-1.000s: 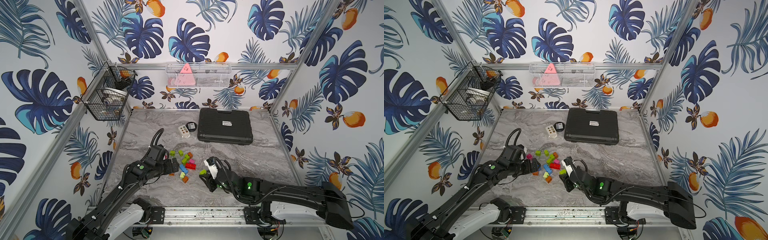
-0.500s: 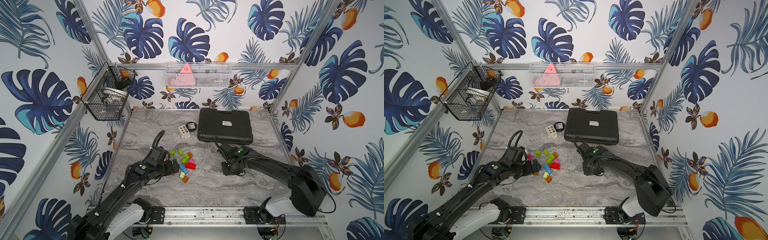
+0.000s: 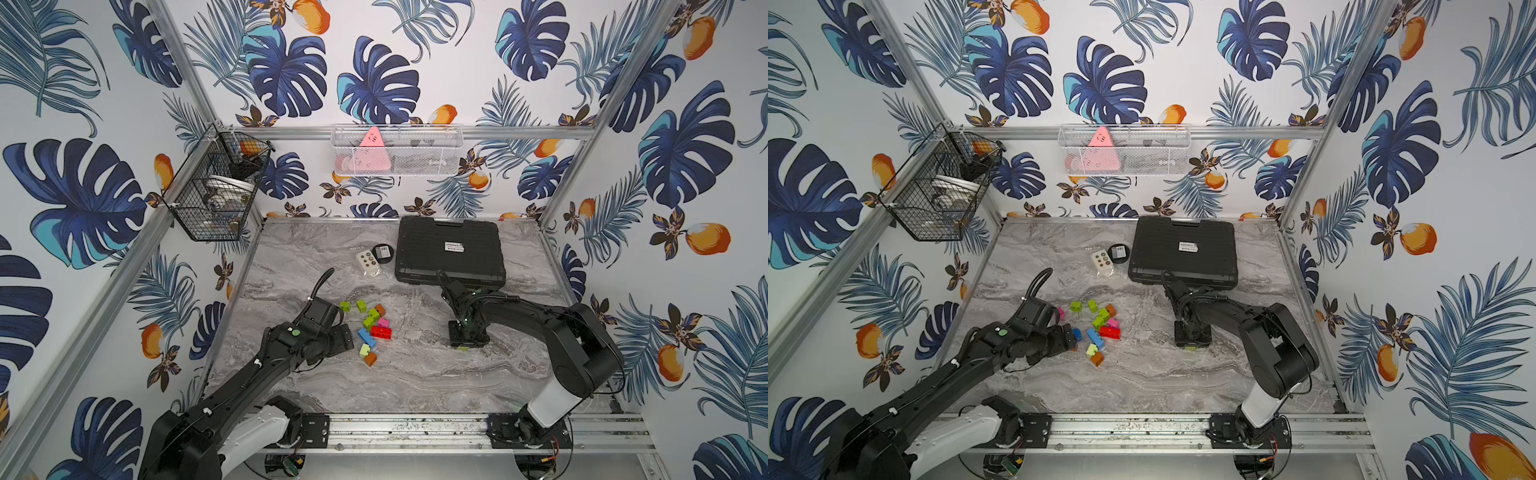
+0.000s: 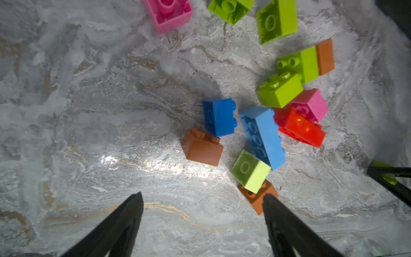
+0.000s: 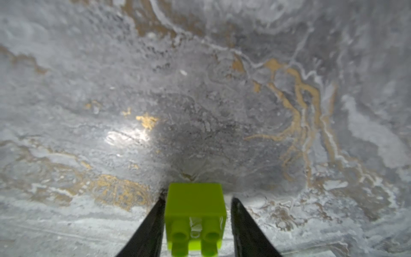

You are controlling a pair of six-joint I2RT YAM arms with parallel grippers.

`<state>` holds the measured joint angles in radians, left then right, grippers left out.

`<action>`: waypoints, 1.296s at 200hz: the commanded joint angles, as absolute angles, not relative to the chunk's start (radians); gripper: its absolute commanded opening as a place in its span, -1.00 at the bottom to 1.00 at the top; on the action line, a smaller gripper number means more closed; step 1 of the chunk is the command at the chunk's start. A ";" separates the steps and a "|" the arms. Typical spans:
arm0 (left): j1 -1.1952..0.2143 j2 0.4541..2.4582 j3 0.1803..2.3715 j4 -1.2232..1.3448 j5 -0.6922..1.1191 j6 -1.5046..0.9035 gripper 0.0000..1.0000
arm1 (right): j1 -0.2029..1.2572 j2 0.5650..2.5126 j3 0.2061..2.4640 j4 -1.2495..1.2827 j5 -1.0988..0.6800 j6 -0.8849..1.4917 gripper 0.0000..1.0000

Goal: Assemble the letter h with lego
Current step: Place the lego brick at the center of the board, then pick up the lego brick from the center of the board.

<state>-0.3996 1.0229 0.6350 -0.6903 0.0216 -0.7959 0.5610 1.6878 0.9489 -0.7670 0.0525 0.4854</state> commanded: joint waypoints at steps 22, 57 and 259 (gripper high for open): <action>-0.399 1.103 0.642 -0.686 -0.042 -0.839 0.66 | 0.560 1.586 0.961 -0.760 0.087 0.479 0.19; -0.399 1.227 0.665 -0.644 0.010 -0.794 0.58 | 0.562 1.391 0.949 -0.745 0.094 0.490 0.23; -0.476 1.508 0.770 -0.604 -0.178 -0.669 0.36 | 0.562 1.158 0.898 -0.673 0.012 0.440 0.19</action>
